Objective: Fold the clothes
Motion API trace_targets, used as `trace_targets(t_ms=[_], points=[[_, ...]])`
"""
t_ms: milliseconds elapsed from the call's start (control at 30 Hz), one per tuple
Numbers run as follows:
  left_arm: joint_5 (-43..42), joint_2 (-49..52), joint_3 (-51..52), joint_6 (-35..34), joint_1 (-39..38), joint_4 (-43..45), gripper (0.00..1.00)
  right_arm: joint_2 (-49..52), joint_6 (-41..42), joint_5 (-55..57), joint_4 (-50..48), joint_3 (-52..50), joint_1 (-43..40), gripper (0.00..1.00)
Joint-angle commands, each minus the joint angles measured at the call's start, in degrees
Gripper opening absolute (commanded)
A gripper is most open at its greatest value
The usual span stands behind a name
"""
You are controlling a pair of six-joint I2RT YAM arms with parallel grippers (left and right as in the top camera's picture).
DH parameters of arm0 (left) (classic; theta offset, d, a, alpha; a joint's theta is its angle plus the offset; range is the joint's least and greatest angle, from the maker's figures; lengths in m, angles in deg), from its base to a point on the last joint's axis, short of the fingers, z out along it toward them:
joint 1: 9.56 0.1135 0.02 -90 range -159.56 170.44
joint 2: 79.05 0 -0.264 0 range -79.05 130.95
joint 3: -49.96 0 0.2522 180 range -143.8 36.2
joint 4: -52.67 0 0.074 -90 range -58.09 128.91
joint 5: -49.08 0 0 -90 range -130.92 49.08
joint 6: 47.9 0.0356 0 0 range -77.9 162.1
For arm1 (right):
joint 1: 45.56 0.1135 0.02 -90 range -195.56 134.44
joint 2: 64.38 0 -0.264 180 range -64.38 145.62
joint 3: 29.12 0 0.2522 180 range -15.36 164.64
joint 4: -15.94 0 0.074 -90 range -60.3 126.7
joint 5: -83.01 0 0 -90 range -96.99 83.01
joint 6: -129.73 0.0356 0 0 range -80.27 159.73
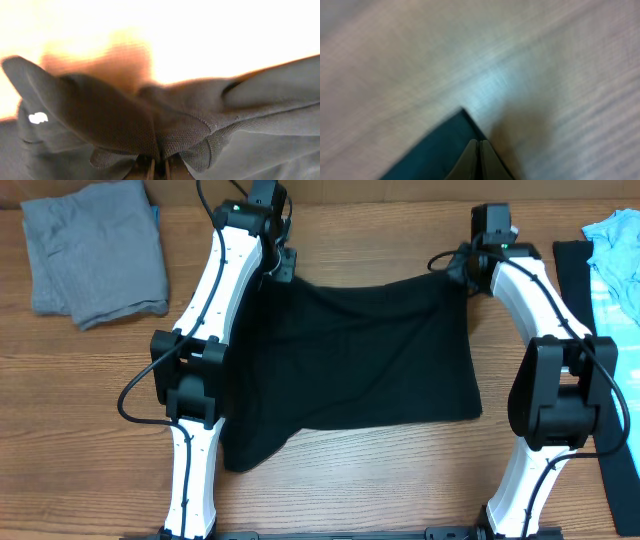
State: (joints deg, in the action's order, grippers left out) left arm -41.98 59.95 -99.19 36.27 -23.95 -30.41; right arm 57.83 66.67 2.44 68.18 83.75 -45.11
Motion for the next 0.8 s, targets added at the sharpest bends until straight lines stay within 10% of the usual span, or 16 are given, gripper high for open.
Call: trace_targets(t_ms=[0,600,700,767], points=[[2.80,0.48,-2.14,-0.63,0.17,2.56,0.04,0.11,0.04,1.03,-2.01,2.84,-0.20,0.04],[8.81,0.68,-0.52,-0.59,0.87,25.64,0.04,3.85,0.94,1.01,-14.99,2.80,-0.20,0.11],[10.10,2.27,0.61,-0.59,1.60,30.27,0.12,6.49,1.77,1.03,-16.22,2.80,-0.20,0.53],[12.31,3.56,0.61,-0.57,2.23,30.64,0.52,7.15,1.75,1.07,-14.36,2.80,-0.26,0.88]])
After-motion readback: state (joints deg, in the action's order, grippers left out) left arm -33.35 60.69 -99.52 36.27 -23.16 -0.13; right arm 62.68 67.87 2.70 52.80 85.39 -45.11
